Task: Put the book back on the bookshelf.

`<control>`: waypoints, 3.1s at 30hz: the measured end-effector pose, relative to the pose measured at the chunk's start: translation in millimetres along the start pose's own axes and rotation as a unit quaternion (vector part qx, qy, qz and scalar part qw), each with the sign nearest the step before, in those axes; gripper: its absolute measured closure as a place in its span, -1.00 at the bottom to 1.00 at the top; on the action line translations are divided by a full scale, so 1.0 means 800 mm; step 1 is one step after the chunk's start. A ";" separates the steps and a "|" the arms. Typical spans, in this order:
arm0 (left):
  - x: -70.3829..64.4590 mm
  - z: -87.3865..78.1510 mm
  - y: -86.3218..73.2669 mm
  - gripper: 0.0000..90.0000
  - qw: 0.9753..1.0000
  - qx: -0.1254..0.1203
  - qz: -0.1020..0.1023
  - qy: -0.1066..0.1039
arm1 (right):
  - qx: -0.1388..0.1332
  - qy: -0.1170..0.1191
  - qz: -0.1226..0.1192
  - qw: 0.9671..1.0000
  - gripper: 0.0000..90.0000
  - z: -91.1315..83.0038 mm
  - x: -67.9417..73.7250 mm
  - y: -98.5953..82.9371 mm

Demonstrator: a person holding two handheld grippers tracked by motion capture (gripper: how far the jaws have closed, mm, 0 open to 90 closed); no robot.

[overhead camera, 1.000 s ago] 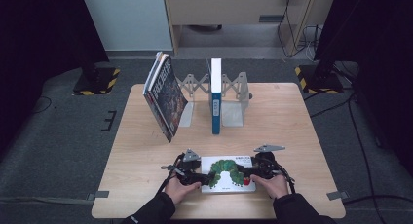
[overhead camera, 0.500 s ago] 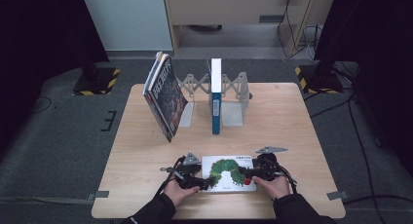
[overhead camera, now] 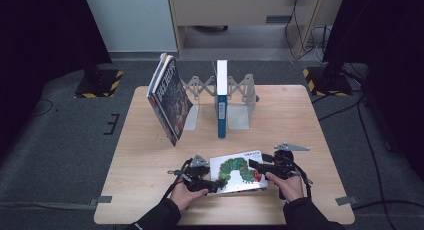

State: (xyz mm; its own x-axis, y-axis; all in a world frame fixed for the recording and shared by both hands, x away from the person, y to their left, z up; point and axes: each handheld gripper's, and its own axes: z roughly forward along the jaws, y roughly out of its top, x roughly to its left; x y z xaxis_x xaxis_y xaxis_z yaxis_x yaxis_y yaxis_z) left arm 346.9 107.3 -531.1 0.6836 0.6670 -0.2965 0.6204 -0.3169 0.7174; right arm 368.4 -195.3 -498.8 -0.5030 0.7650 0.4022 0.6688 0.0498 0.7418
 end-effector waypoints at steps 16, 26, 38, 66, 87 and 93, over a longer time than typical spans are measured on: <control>0.002 0.006 -0.004 -0.94 1.000 -0.015 0.014 -0.019 | -0.036 0.016 0.001 0.999 -0.52 -0.008 0.011 0.000; 0.003 0.006 -0.004 -0.95 1.000 -0.015 0.013 -0.024 | -0.032 0.018 -0.020 0.999 -0.56 -0.014 0.017 -0.007; 0.002 0.006 -0.004 -0.96 1.000 -0.015 0.015 -0.021 | 0.004 0.016 -0.011 1.000 -0.51 -0.018 0.015 -0.012; 0.001 0.006 -0.005 -0.99 0.999 -0.014 0.014 -0.027 | 0.024 0.036 -0.009 0.999 -0.35 -0.007 0.013 -0.012; 0.006 -0.002 -0.002 -0.76 1.000 -0.003 0.007 -0.020 | 0.058 0.041 0.012 0.997 0.23 0.008 0.000 -0.002; 0.009 -0.009 0.001 -0.67 1.000 -0.011 -0.008 -0.022 | 0.050 0.054 0.021 0.997 0.46 0.003 -0.002 0.003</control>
State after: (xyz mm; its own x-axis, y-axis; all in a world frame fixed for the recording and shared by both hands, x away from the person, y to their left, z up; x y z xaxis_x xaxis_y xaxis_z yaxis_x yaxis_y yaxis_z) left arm 349.6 116.7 -528.2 0.6900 0.6411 -0.3359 0.6236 -0.2909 0.7257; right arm 371.7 -194.7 -498.8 -0.5260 0.6939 0.4919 0.7392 0.0869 0.6679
